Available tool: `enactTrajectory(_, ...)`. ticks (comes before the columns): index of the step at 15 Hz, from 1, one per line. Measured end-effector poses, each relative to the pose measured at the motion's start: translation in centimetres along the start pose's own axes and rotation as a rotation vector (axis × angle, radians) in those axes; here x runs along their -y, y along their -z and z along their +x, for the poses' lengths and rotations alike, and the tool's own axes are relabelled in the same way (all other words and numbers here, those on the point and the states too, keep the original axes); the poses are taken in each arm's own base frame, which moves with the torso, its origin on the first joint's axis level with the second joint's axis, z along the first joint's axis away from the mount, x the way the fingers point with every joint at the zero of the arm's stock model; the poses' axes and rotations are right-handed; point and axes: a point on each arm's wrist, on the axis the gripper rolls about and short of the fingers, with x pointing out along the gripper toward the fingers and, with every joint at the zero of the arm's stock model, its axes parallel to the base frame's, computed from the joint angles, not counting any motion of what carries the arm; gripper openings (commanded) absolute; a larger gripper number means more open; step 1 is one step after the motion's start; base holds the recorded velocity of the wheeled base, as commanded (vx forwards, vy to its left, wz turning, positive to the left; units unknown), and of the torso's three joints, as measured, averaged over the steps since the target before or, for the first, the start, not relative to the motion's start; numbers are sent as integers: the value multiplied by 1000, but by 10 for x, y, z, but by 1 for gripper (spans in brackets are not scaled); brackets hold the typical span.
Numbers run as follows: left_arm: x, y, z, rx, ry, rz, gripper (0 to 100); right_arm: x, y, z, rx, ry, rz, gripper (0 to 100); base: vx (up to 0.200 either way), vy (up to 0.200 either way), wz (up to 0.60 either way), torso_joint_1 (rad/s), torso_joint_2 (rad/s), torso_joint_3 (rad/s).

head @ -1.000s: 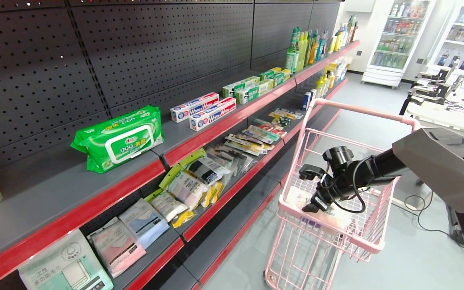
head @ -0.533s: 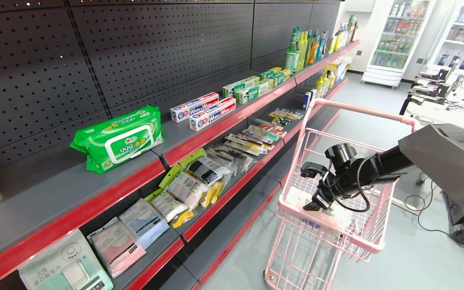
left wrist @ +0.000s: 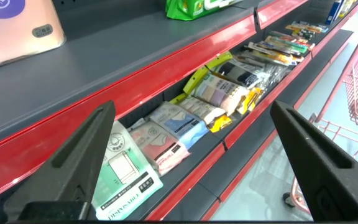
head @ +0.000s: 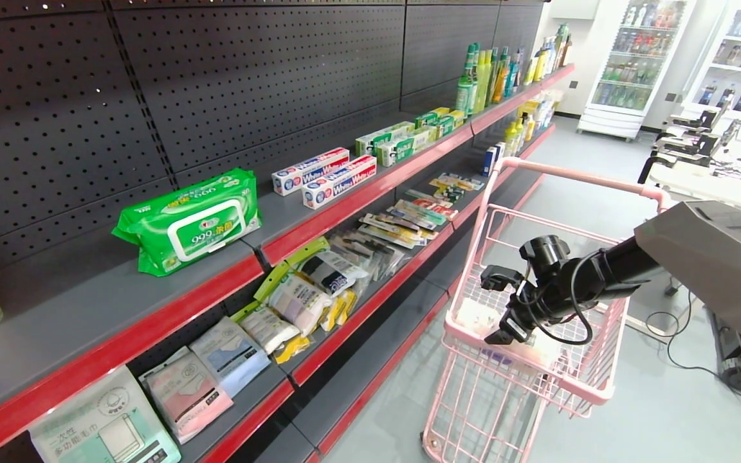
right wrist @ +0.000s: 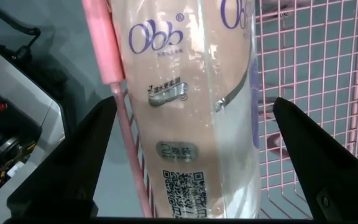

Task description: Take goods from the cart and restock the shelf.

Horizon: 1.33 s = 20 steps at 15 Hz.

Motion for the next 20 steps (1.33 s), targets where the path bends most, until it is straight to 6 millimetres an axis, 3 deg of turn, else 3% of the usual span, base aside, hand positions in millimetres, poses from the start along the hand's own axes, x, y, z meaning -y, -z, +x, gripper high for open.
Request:
enactTrajectory(5,0,0,0,0,0,0,100,12,1,2,11,25,7,100,0,0,0,0,0,0)
enactTrajectory(14,0,0,0,0,0,0,100,14,1,21,26,0,6,100,0,0,0,0,0,0)
enactTrajectory(20,0,0,0,0,1,0,100,26,9,21,32,11,28,100,0,0,0,0,0,0)
